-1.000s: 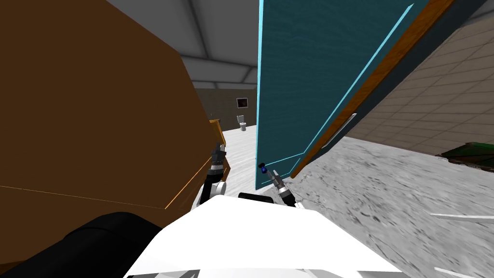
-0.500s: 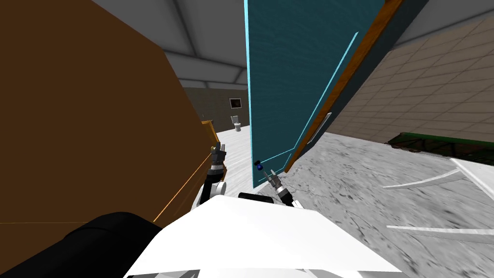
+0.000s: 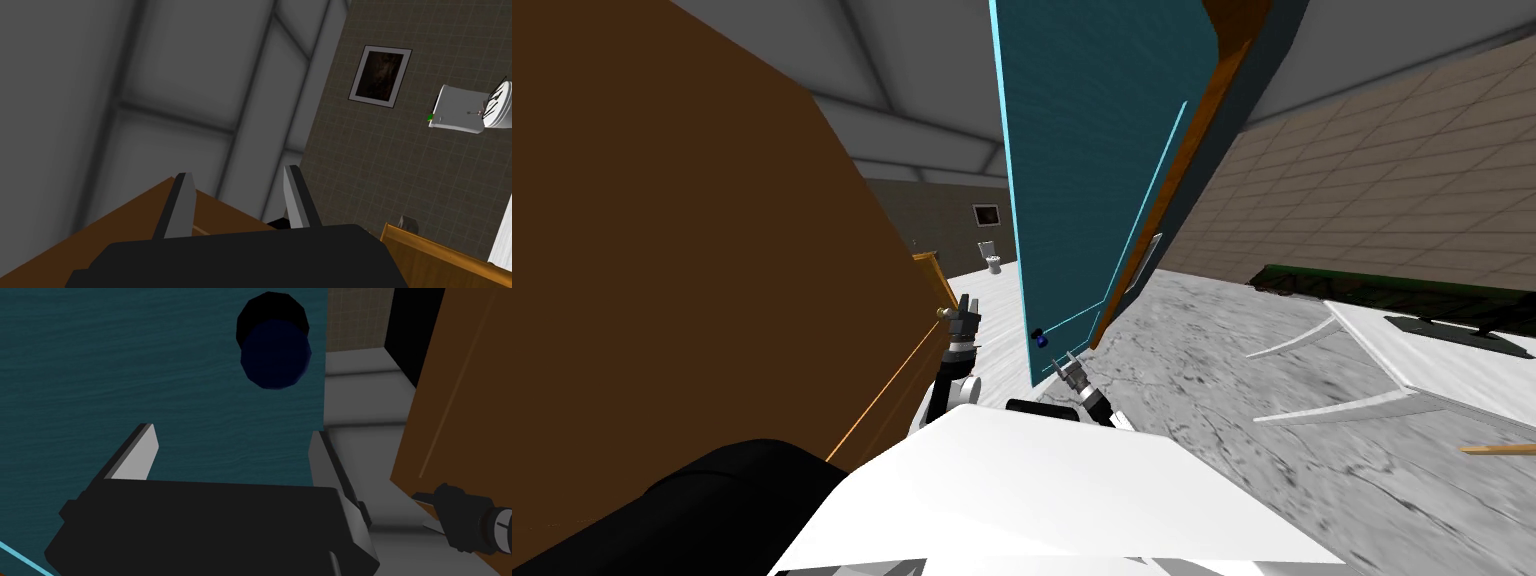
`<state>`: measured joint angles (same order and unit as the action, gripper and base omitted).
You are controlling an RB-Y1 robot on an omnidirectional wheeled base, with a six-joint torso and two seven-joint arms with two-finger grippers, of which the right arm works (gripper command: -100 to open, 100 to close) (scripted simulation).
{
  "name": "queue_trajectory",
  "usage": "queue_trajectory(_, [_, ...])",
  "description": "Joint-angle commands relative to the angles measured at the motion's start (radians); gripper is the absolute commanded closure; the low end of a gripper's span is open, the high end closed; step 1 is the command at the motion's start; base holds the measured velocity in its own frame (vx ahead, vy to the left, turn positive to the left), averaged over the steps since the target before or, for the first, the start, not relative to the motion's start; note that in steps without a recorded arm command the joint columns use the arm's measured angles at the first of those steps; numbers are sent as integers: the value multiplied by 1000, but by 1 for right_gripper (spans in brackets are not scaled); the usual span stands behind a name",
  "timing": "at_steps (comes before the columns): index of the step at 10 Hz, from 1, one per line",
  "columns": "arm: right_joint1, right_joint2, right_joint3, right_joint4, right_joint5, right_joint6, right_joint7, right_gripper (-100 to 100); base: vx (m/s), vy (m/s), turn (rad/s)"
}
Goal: Push the door open
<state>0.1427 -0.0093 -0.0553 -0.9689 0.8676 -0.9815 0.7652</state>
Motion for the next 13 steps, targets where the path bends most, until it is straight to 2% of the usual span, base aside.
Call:
queue_trajectory(1, [-1,8,3,-1,34,-7,33,-100,-41,-9,-188])
queue_trajectory(5, [-10,32,9,7,101,-18,99,-100,-39,-6,-151])
queue_trajectory(7, [-16,52,12,12,142,-25,140,-100,-38,-10,-210])
queue_trajectory(8, [-15,47,11,11,131,-23,128,-100,-16,0,-33])
queue_trajectory(9, [-18,19,11,13,130,-21,134,-100,52,49,27])
queue_trajectory(10, [-20,2,11,16,127,-19,136,-100,103,112,18])
queue_trajectory(12, [-25,-10,11,21,122,-15,140,-100,132,135,16])
queue_trajectory(13, [-26,-10,11,22,121,-14,142,-100,166,117,18])
